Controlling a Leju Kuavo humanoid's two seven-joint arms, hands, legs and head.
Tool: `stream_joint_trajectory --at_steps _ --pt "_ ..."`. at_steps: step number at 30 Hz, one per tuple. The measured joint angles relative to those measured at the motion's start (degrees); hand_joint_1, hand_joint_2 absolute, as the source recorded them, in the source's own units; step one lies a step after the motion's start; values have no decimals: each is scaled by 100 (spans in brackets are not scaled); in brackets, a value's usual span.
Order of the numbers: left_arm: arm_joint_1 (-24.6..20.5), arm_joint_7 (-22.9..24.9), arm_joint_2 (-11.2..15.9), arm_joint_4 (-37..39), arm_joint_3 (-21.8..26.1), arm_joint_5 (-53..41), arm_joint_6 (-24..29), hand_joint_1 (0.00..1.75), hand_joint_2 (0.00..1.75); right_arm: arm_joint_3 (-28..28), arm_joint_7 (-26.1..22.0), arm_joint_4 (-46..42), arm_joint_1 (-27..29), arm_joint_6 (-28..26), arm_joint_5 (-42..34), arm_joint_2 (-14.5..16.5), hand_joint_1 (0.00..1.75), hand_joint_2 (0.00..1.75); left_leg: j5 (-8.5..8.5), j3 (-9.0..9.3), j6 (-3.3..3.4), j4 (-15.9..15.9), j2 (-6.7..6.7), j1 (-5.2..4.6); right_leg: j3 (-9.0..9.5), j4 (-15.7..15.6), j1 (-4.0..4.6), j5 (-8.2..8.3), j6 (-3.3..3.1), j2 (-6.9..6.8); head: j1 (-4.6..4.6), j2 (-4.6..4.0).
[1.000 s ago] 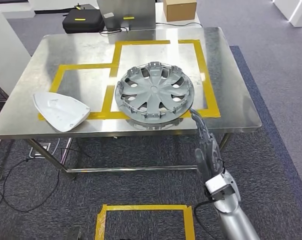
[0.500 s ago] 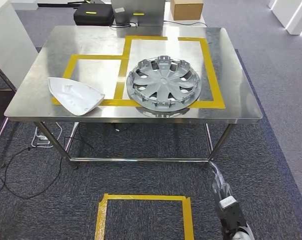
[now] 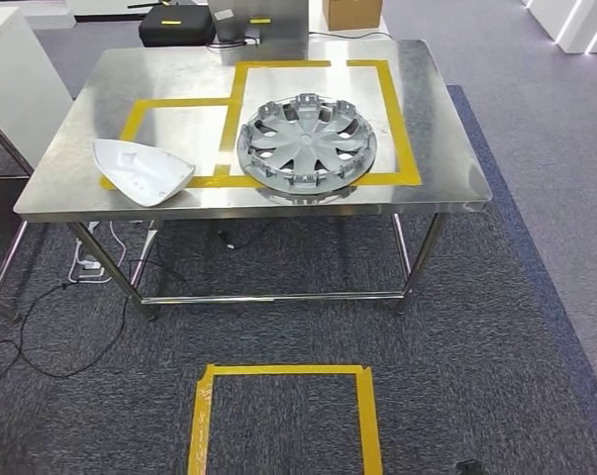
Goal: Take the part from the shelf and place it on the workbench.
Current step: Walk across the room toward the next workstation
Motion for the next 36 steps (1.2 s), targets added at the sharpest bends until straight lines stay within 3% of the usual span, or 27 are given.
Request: stream_joint_trajectory --at_steps 1,2,4,6,7,9,11,13,15,16,17,18,20,22,23,25,27,30,31,32,33,35,36 --pt "-3 6 0 0 4 -16 0 0 0 -32 213 127 -23 -64 33 10 0 0 11 61 -6 143 0 7 -75 23 0 55 9 -1 1 0" --pt "-3 14 0 0 9 -32 0 0 0 -58 452 243 -45 -130 72 30 0 0 129 221 -2 60 0 12 -156 55 0 103 20 -1 -1 0" --pt "-7 29 1 0 15 -64 0 0 0 -101 892 418 -76 -239 143 87 0 0 392 772 34 -659 -6 17 -318 127 1 179 50 4 -1 0" --pt "-21 51 0 0 25 -77 -8 0 0 -132 1200 534 -106 -314 196 151 0 0 422 1244 86 -1423 -16 3 -423 177 11 249 97 11 4 0" --pt "-26 72 -1 0 33 -71 -16 0 0 -140 1319 580 -125 -341 226 175 0 0 391 1334 109 -1613 -20 -8 -453 185 14 286 127 13 5 0" --pt "-26 113 2 0 66 -45 -50 0 0 -148 1497 656 -156 -395 283 215 0 0 413 1302 166 -1677 -20 -26 -480 172 6 359 198 13 6 0" --pt "-21 128 5 0 108 -23 -76 0 0 -148 1602 712 -167 -443 348 247 0 0 491 1225 257 -1703 -19 -22 -548 248 -9 269 257 20 12 0" --pt "-21 151 9 0 133 -14 -79 0 0 -145 1683 762 -178 -494 452 285 0 0 595 1120 337 -1718 -28 -18 -735 712 -16 -178 284 33 29 0" --pt "-17 183 16 0 142 -24 -77 0 0 -126 1756 798 -204 -542 600 331 0 0 696 989 370 -1712 -55 -40 -964 1469 -14 -650 292 38 41 0" --pt "-12 193 21 0 149 -34 -77 0 0 -101 1789 813 -218 -566 701 351 0 0 746 926 372 -1709 -75 -54 -1011 1741 -13 -722 290 39 41 0" --pt "-7 195 28 0 156 -43 -80 0 0 -62 1819 826 -229 -594 814 366 0 0 790 872 370 -1704 -104 -68 -959 1807 -10 -663 279 43 42 0" --pt "-3 193 36 0 164 -53 -87 0 0 -12 1841 835 -235 -623 927 382 0 0 831 826 363 -1700 -143 -78 -791 1645 -5 -526 258 61 42 0" --pt "-6 184 48 0 173 -75 -104 0 0 95 1875 847 -251 -688 1109 411 0 0 893 762 339 -1687 -234 -94 -199 809 7 -261 177 238 43 0" --pt "-17 176 56 0 178 -96 -119 0 0 193 1932 865 -272 -742 1249 454 0 0 958 707 300 -1663 -329 -105 259 106 8 -195 119 427 35 0" --pt "-22 175 60 0 180 -104 -123 0 0 243 1978 877 -284 -764 1313 478 0 0 993 675 272 -1651 -375 -106 336 -27 11 -214 109 453 32 0" --pt "-18 188 81 0 192 -116 -123 0 0 339 2097 899 -309 -813 1424 540 0 0 1034 617 211 -1620 -450 -105 320 -71 0 -190 97 338 34 0" --pt "-8 213 104 0 216 -123 -116 0 0 426 2215 910 -337 -867 1528 610 0 0 857 497 130 -1387 -346 -102 295 -94 -27 -146 50 203 6 0" --pt "-8 253 119 0 251 -131 -114 0 0 536 2348 929 -353 -898 1616 712 0 0 261 57 1 -295 -135 -43 233 -88 -32 -126 10 -32 -34 0" --pt "-4 275 124 0 258 -138 -113 0 0 556 2386 935 -354 -889 1618 740 0 0 165 -41 -28 0 -116 -17 208 -83 -31 -127 11 -116 -32 0" --pt "5 303 131 0 262 -148 -109 0 0 569 2426 940 -358 -874 1621 761 0 0 179 -42 -51 93 -100 10 188 -78 -31 -130 14 -196 -34 0" --pt "14 332 139 0 264 -158 -104 0 0 581 2472 943 -366 -854 1642 787 0 0 295 70 -69 -52 -76 35 177 -73 -33 -136 21 -269 -32 0" --pt "20 378 157 0 265 -190 -91 0 0 632 2562 946 -391 -817 1756 827 0 0 623 525 -85 -843 100 59 217 -55 -31 -159 53 -393 -33 0" --pt "16 395 163 0 265 -204 -87 0 0 675 2600 948 -400 -794 1834 843 0 0 729 730 -60 -1210 209 42 225 -41 -24 -171 80 -445 -34 0"
